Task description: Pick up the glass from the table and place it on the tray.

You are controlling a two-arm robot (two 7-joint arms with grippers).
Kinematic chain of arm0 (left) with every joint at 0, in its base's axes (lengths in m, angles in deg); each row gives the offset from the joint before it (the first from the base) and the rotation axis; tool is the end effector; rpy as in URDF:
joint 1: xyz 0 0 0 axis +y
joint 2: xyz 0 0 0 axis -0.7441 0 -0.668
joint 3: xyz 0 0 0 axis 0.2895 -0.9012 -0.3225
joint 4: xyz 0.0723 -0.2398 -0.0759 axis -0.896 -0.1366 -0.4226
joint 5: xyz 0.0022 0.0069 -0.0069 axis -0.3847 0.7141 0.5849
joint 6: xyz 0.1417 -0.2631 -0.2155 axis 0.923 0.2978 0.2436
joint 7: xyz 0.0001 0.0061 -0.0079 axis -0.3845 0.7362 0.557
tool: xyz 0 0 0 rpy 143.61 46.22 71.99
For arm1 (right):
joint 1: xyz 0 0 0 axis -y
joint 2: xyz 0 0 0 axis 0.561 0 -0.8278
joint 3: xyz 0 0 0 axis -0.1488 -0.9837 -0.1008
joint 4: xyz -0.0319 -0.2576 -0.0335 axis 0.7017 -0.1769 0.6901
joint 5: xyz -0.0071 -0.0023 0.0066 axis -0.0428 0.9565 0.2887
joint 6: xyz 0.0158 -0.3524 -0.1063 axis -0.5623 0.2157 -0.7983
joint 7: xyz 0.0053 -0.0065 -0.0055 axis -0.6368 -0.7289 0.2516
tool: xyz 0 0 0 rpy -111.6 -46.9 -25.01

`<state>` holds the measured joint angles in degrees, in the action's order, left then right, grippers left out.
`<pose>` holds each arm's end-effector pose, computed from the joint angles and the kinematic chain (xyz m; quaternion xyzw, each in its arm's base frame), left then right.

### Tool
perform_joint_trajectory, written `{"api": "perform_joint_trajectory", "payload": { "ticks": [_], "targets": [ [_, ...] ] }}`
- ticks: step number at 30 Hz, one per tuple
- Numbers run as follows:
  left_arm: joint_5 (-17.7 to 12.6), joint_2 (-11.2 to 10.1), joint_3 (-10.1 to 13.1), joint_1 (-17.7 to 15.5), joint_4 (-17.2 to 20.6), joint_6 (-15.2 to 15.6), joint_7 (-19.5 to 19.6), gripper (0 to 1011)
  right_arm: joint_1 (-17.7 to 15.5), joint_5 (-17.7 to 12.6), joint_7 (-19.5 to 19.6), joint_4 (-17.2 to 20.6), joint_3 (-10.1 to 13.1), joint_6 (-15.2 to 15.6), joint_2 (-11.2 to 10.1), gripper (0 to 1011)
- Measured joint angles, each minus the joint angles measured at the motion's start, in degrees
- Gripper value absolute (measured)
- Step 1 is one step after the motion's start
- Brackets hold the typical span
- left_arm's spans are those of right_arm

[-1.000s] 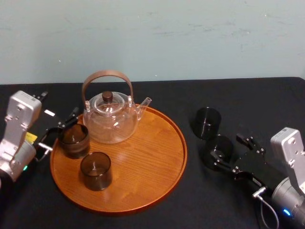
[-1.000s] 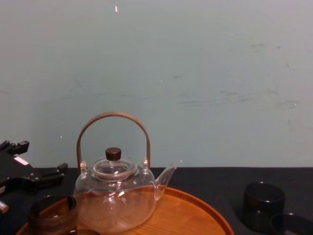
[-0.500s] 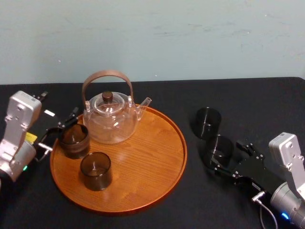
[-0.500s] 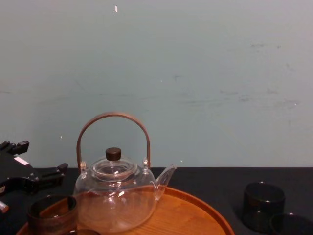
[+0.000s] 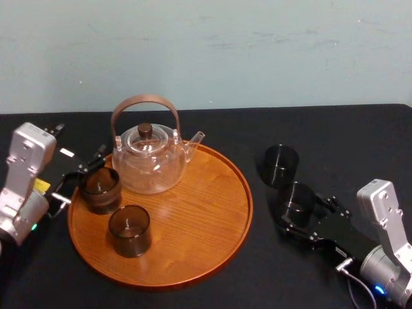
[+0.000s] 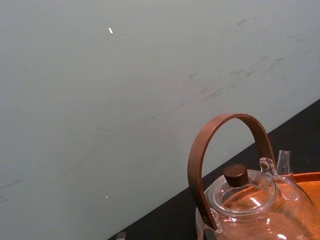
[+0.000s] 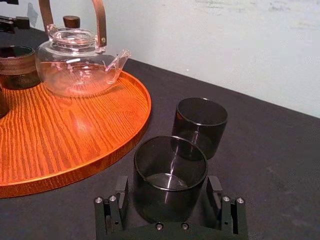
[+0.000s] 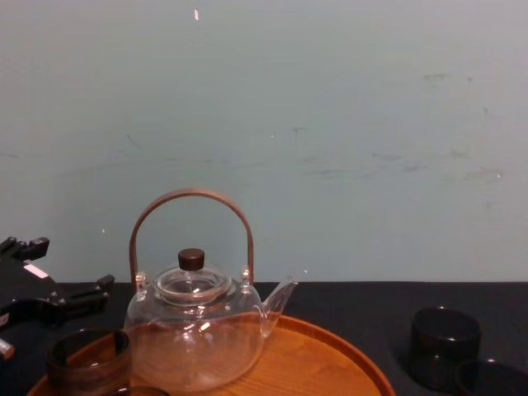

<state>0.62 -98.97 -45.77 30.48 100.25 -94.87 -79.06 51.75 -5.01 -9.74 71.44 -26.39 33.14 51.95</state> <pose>0.4097 0.0507 -0.2907 0.1415 -0.1326 0.5800 0.7912 0.3491 -0.0401 -0.3337 -0.1300 0.0041 -0.4870 0.8637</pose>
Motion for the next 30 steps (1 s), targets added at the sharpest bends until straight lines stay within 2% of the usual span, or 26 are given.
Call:
{"api": "perform_joint_trajectory", "payload": {
  "ticks": [23,30],
  "targets": [
    [0.0,0.0,0.0,0.0,0.0,0.0,0.0,1001,5.9,2.74,-4.78,-7.0,-0.28,-0.16,4.15,1002],
    [0.0,0.0,0.0,0.0,0.0,0.0,0.0,1001,5.91,2.78,-4.81,-7.0,-0.3,-0.22,4.15,1003]
  ]
}}
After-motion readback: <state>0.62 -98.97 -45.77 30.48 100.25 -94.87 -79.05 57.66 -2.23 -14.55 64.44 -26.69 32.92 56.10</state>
